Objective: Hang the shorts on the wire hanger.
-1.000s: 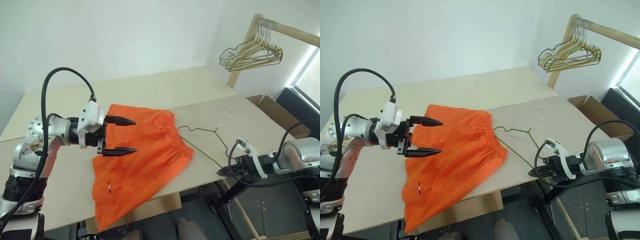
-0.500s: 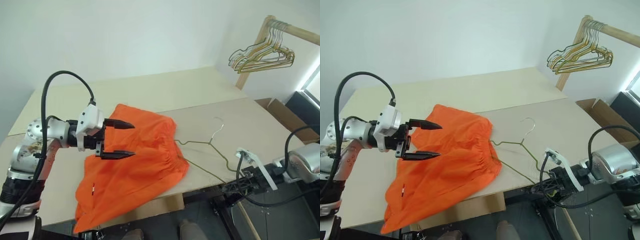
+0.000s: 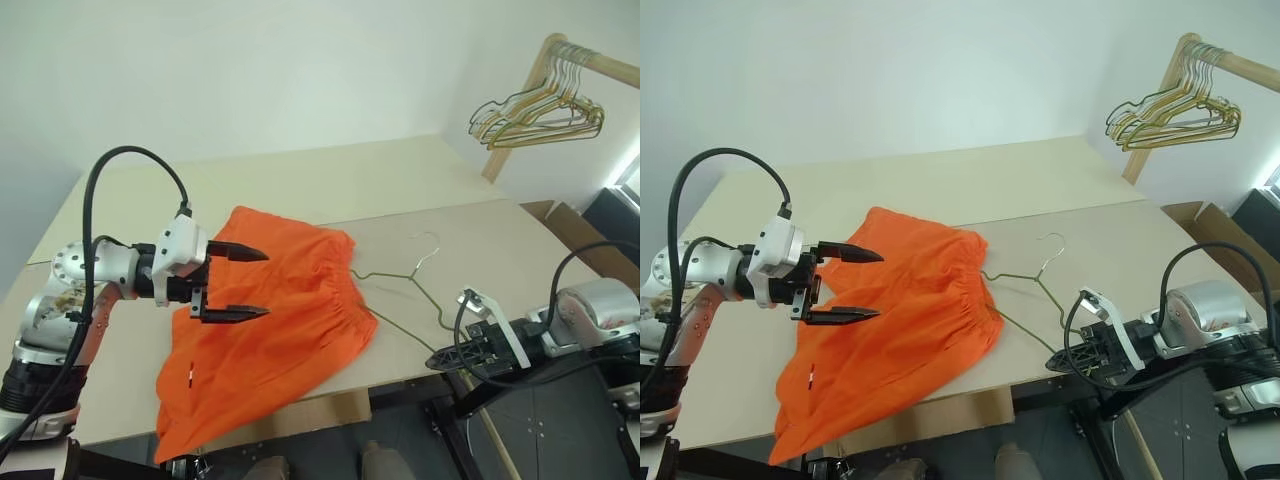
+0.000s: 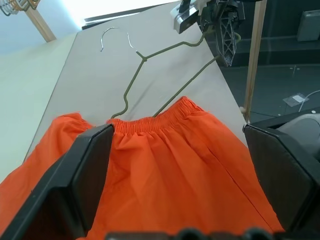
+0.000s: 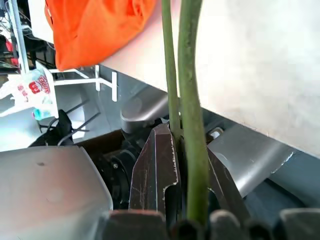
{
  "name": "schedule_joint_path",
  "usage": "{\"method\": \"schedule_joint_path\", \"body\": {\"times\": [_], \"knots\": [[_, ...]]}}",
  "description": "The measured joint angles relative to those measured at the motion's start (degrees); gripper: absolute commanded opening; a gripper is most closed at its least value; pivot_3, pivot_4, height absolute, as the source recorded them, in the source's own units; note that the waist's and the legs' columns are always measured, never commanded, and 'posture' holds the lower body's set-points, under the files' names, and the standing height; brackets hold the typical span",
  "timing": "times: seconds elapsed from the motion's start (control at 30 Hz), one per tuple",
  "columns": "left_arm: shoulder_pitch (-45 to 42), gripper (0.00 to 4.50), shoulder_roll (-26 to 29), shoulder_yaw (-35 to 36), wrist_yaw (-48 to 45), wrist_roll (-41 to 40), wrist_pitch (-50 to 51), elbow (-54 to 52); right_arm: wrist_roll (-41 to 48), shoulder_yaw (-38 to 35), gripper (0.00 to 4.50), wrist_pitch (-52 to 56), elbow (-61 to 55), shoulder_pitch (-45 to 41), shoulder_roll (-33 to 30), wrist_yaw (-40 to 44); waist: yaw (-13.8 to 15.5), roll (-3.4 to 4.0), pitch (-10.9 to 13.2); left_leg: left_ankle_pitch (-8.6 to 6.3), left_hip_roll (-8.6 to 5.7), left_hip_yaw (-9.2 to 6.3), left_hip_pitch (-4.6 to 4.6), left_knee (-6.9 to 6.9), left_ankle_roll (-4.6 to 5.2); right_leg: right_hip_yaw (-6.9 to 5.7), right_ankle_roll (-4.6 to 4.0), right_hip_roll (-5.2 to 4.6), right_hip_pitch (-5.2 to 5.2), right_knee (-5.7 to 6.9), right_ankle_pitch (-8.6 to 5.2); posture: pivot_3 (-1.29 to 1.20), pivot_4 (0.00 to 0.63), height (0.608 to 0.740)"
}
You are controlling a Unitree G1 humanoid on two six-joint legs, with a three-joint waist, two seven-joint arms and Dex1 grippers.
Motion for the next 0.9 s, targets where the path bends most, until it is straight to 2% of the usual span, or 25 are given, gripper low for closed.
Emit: {"method": "schedule_joint_path", "body": {"times": [0.13, 0.33, 0.4, 0.53, 0.6, 0.77, 0.9], "knots": [[0.62, 4.49, 0.78, 0.12, 0.1, -0.02, 0.0, -0.42, 3.03, 1.44, 0.0, 0.0, -5.63, 3.03, -5.13, 4.42, 0.88, 0.0, 0.0, 0.0, 0.0, 0.0, 0.02, 0.01, 0.0, -0.04, 0.0, 0.01, 0.04, -0.02, 0.0, -0.07, 0.018, 0.74], [1.03, 4.49, 0.92, 0.16, 0.3, -0.02, -0.26, -0.85, 3.84, 4.65, 0.0, -1.6, -8.37, 3.91, -8.41, 8.52, 1.09, 0.0, 0.0, -0.01, 0.03, 0.03, 0.16, 0.01, 0.0, -0.07, 0.01, 0.07, 0.14, -0.02, 0.0, -0.07, 0.014, 0.74], [1.03, 4.49, 0.97, 0.15, 0.39, 0.0, -0.52, -0.97, 2.24, 6.64, 0.0, -1.89, -6.73, 2.61, -6.34, 7.97, 0.98, -0.01, 0.0, -0.01, 0.03, 0.05, 0.17, 0.01, 0.0, -0.06, -0.01, 0.07, 0.14, -0.02, 0.01, -0.06, 0.016, 0.74], [1.07, 4.49, 1.19, 0.16, 0.51, 0.02, -0.75, -1.25, -1.23, 7.45, 0.0, -1.69, 3.02, -3.48, 3.19, 3.48, 0.8, -0.01, -0.01, -0.01, 0.02, 0.08, 0.27, -0.04, -0.01, -0.02, -0.06, 0.07, 0.15, 0.0, 0.04, -0.05, 0.012, 0.74], [1.2, 4.49, 1.51, 0.2, 0.49, 0.04, -0.82, -1.25, -2.64, 7.35, 0.0, -1.66, 6.98, -5.68, 6.02, 1.59, 0.98, -0.01, -0.01, 0.0, 0.01, 0.07, 0.13, -0.04, -0.01, -0.02, -0.06, 0.08, 0.04, -0.01, 0.04, -0.05, 0.014, 0.74], [1.5, 4.49, 2.27, 0.35, 0.53, 0.06, -0.92, -1.31, -3.95, 0.34, 0.0, -0.8, 17.54, -10.08, 12.88, -3.53, 2.04, -0.01, -0.01, 0.0, -0.07, 0.06, 0.09, -0.02, -0.02, -0.01, -0.08, 0.06, 0.01, -0.02, 0.05, -0.04, 0.014, 0.74], [2.37, 4.49, 2.4, 0.43, 0.74, 0.09, -1.11, -1.52, -3.1, -3.87, 0.0, 0.19, 17.96, -9.04, 14.08, -5.06, 2.6, -0.01, -0.01, 0.0, -0.06, 0.04, 0.04, -0.05, -0.02, -0.01, -0.08, 0.08, -0.04, -0.02, 0.05, -0.04, 0.012, 0.74]]}}
